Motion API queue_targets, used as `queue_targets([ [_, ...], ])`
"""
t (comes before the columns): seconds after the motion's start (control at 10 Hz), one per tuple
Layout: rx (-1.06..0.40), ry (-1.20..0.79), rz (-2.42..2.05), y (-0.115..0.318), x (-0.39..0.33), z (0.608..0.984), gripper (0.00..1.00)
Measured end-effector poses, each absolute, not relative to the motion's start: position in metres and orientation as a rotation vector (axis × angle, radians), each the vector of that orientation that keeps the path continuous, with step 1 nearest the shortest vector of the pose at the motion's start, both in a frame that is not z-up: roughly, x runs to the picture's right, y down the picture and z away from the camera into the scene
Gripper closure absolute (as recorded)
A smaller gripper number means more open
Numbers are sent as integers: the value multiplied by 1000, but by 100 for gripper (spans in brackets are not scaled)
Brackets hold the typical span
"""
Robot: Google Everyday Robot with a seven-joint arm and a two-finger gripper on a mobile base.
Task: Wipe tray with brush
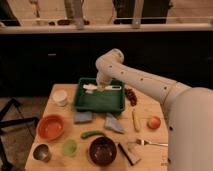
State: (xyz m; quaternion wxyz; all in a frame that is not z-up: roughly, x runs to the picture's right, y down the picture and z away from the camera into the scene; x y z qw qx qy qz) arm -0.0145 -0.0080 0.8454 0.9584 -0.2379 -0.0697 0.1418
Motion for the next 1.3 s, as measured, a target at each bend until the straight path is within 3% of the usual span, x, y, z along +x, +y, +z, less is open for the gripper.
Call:
queue_targets([
  [0.8,-504,-111,279,-5,-11,852,82],
  [1.3,-554,57,293,-17,34,889,82],
])
